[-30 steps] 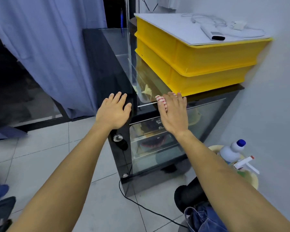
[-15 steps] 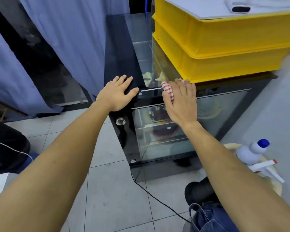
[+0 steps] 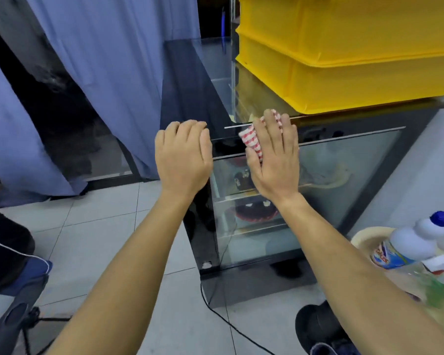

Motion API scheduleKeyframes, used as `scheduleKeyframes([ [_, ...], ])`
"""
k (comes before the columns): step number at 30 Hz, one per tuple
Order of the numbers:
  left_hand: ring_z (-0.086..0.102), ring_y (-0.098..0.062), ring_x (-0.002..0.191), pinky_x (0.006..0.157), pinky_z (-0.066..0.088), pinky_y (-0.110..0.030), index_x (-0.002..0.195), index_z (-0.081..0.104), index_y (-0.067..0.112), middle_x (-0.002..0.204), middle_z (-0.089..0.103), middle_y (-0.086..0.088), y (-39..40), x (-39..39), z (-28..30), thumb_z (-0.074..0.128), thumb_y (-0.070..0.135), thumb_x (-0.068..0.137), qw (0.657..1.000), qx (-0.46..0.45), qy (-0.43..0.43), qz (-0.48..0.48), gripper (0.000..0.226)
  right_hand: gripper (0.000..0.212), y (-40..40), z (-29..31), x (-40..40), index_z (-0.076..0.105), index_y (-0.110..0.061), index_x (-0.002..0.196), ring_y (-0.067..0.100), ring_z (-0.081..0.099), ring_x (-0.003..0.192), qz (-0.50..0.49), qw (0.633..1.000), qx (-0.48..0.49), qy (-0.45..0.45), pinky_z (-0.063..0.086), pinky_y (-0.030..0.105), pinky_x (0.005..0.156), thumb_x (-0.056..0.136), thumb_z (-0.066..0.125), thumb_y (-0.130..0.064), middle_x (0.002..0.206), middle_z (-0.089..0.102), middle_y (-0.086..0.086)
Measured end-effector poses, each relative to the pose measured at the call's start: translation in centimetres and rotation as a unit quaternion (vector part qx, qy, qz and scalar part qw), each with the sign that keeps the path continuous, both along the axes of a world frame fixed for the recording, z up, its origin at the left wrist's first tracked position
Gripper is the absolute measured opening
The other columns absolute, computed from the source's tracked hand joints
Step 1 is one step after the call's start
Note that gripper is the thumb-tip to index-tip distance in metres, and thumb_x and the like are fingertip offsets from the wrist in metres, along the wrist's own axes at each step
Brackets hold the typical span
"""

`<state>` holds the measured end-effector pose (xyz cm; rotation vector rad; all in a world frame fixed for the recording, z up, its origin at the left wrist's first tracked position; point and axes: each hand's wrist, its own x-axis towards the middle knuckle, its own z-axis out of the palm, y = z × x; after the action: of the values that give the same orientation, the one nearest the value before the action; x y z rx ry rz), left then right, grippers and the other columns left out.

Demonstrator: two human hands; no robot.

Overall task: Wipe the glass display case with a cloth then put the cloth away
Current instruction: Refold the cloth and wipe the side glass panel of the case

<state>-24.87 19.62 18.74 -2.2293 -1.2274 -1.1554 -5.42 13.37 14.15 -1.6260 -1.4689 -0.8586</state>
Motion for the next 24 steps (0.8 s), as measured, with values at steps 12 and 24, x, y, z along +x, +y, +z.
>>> scheduleKeyframes([
  [12,-0.004,-0.030,0.161,0.131,0.001,-0.047,0.166,0.008,0.007,0.174,-0.003,-0.010,2.4,1.2,-20.9,0.036,0.037,0.110,0.986,0.162,-0.033,0.027,0.069,0.066,5.4,-9.2,-1.4,0.019,-0.004,0.163,0.044,0.012,0.158,-0.025,0.984,0.178,0.011,0.012,0.057,0.129,0.111,0.021,-0.044,0.170,0.019,0.023],
  [24,0.009,-0.030,0.161,0.130,0.013,-0.049,0.165,0.016,0.004,0.174,0.009,-0.012,3.3,0.4,-32.4,0.033,0.036,0.107,0.978,0.208,-0.013,0.007,0.068,0.063,5.5,-12.9,-0.8,0.027,-0.014,0.165,0.033,0.016,0.160,0.015,0.964,0.172,-0.203,0.004,0.044,0.131,0.108,0.034,-0.038,0.172,0.022,0.011],
])
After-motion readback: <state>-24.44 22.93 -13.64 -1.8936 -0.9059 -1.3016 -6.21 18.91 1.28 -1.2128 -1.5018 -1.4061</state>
